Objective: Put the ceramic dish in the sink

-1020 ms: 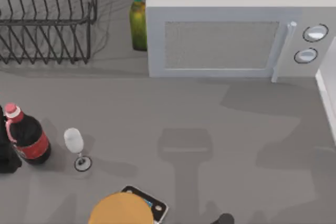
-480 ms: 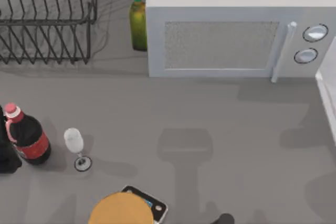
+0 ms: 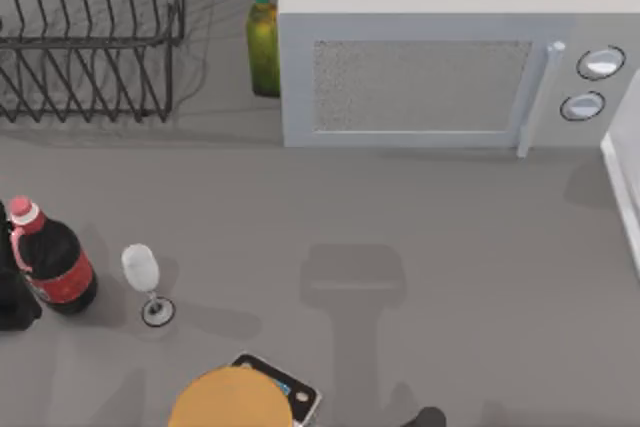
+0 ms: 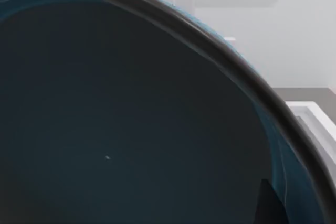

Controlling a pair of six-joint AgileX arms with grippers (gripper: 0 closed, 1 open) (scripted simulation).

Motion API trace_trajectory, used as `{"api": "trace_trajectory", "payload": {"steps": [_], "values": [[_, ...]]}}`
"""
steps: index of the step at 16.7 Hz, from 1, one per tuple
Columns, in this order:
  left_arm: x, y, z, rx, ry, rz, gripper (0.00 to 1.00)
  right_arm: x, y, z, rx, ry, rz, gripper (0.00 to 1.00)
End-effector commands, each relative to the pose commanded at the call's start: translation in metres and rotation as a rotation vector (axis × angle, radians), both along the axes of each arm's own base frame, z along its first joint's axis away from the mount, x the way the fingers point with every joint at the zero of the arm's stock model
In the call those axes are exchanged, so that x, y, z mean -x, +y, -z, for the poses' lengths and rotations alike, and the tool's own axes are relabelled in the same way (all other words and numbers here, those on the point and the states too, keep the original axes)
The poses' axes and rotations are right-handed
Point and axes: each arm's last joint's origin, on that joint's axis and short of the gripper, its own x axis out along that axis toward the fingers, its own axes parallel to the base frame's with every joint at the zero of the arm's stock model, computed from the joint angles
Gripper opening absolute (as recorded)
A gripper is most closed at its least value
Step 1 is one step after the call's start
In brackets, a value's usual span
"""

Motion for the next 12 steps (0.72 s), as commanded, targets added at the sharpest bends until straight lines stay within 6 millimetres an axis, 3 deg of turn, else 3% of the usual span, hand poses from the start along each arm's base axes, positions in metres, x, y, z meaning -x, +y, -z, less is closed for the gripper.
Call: {"api": "trace_trajectory", "payload": {"steps": [3,12], "values": [[0.0000,0.0000,0.0000,0.000,0.000,0.000,1.00,0.0000,0.0000,0.0000,0.000,0.000,0.000,0.00],[0.0000,0.0000,0.0000,0.000,0.000,0.000,1.00,0.0000,0.0000,0.0000,0.000,0.000,0.000,0.68]]}}
